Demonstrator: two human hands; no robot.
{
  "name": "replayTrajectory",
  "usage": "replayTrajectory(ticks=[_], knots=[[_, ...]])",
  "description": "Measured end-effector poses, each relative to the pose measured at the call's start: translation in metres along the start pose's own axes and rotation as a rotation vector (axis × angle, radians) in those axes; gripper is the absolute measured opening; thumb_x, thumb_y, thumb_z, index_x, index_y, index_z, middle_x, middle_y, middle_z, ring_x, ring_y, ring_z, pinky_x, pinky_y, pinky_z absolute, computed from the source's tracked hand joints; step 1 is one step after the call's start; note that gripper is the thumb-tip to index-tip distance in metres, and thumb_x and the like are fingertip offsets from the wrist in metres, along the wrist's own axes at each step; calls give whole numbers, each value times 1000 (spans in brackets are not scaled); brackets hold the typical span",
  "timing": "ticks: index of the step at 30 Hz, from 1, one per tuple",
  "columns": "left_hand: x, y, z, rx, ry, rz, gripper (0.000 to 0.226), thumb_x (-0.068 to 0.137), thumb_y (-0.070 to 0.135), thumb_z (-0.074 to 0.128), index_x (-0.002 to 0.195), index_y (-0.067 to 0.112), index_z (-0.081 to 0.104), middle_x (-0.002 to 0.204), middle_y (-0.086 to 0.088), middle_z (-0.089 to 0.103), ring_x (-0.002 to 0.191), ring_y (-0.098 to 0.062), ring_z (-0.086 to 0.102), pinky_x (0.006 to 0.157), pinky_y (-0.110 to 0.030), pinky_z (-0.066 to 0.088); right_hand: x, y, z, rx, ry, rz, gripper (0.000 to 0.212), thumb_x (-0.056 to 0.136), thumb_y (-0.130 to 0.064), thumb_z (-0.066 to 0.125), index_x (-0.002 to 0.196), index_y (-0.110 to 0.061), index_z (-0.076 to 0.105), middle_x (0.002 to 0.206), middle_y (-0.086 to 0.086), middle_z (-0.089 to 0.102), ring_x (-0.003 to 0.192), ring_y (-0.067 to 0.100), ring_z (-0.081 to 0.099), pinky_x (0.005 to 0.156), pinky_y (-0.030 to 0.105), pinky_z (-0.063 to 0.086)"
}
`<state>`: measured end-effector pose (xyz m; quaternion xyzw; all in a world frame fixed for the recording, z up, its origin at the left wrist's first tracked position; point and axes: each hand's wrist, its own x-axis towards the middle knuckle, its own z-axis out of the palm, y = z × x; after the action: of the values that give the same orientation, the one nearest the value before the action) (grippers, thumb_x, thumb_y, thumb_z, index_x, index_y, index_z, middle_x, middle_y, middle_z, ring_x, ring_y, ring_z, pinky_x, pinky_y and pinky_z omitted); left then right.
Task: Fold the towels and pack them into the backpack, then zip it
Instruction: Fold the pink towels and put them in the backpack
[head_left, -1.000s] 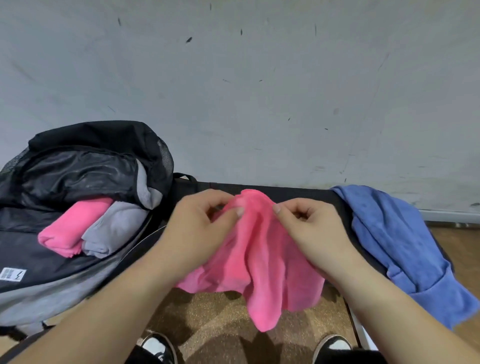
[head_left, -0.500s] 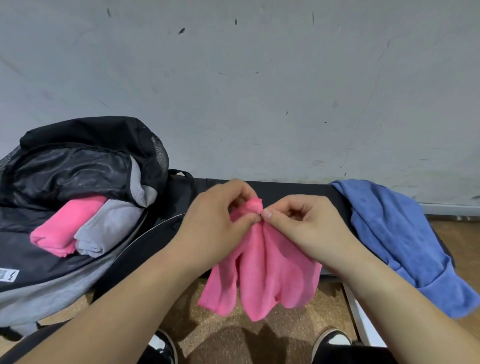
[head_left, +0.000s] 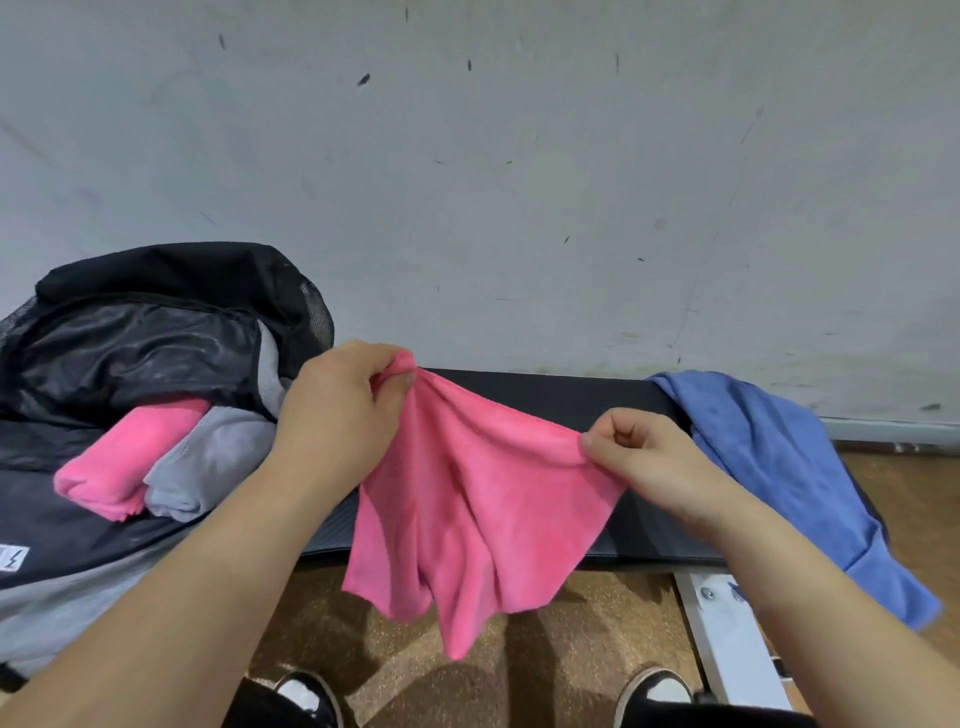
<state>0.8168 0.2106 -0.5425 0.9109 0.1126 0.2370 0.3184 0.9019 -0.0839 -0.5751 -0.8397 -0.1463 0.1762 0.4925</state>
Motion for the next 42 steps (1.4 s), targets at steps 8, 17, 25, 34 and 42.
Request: replayTrajectory(ticks=[8,17,25,34,42], knots=[[-22,30,14,-280,-222,363,13,92,16,73,101,21,82,96,11,74,96,-7,69,86,-21,52,-15,-44,38,-1,176,-324,12,94,-20,76,82,-18,76,79,-1,74,77,13,68,75,32,53],[-21,32,20,-351,-323,176,25,90,15,80,113,25,80,103,17,78,99,2,71,90,-21,55,-11,-45,30,167,19,-276,6,92,-26,77,96,-22,81,96,5,80,96,27,75,91,51,60],[-12,18,14,-152,-134,194,14,95,9,71,101,20,79,96,9,74,94,-7,66,89,-31,52,-1,-27,8,-241,-303,-32,37,85,-31,81,65,-18,51,62,-6,46,59,9,43,59,32,36],[-6,3,-1,-71,-20,59,12,96,11,69,101,15,79,94,2,76,93,-18,68,88,-41,54,-3,-34,4,-132,19,-13,41,69,-37,96,85,-18,65,78,-1,73,70,15,69,63,41,61],[-5,8,6,-235,-96,-150,11,88,21,82,91,26,73,83,13,74,80,2,67,74,-17,54,0,-32,4,25,11,370,47,99,-55,58,79,-13,48,67,10,35,53,22,38,49,26,36]])
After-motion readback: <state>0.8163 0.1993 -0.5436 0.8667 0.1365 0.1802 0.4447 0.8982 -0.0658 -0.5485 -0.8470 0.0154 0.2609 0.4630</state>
